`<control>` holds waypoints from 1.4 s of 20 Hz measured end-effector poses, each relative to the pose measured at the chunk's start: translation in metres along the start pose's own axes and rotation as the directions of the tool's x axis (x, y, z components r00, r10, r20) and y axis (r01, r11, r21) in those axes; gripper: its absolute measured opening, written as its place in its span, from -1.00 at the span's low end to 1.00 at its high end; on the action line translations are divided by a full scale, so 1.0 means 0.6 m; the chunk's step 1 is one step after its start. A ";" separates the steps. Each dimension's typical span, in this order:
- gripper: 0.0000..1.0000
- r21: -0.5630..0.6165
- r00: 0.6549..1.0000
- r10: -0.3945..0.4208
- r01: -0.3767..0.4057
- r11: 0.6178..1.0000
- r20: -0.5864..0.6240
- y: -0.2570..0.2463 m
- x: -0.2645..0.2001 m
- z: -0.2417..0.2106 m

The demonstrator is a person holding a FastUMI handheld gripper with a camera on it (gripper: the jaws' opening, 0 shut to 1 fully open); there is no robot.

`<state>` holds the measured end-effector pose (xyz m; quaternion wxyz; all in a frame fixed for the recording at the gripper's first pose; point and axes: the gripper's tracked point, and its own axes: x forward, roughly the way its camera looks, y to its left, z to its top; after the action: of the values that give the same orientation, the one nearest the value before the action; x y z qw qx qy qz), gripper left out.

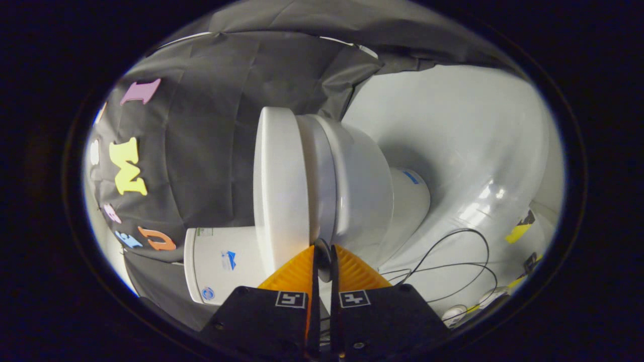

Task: Open the toilet lid.

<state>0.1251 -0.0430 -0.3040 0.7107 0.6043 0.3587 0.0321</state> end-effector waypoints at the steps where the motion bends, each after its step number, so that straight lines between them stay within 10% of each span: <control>1: -0.78 0.015 1.000 0.007 -0.007 1.000 -0.003 0.001 0.002 -0.002; 28: -0.89 -0.051 0.999 0.025 -0.023 0.998 0.030 0.046 -0.017 -0.012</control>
<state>0.1241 -0.0345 -0.2747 0.7307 0.5909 0.3395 0.0405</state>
